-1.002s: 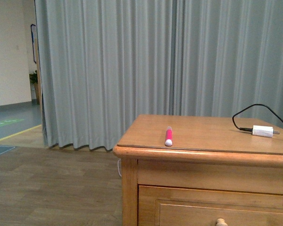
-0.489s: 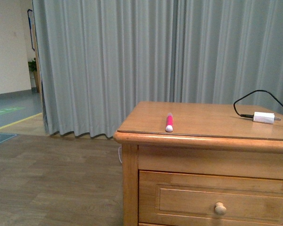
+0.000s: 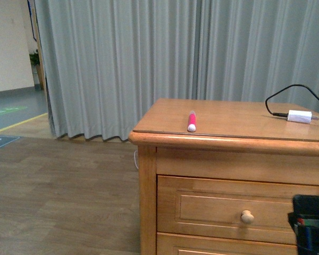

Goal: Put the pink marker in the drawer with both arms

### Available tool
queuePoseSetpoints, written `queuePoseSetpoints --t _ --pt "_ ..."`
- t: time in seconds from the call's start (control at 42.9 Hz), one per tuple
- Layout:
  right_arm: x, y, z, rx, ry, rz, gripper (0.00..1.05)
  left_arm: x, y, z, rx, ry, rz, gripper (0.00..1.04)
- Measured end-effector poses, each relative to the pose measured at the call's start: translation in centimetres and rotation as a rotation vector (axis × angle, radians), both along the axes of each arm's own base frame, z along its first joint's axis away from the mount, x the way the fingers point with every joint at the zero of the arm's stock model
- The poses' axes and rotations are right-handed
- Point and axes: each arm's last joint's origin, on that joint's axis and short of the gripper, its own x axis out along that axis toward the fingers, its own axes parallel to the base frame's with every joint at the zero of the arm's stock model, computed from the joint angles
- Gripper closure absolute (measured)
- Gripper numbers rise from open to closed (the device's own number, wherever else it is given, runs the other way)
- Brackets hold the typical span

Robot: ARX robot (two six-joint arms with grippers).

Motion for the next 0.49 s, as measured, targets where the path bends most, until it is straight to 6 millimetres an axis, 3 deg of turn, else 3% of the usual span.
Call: queuePoseSetpoints --t 0.489 --pt "8.3 4.1 -4.9 -0.055 0.037 -0.020 0.08 0.0 0.0 0.0 0.000 0.000 0.000 0.06"
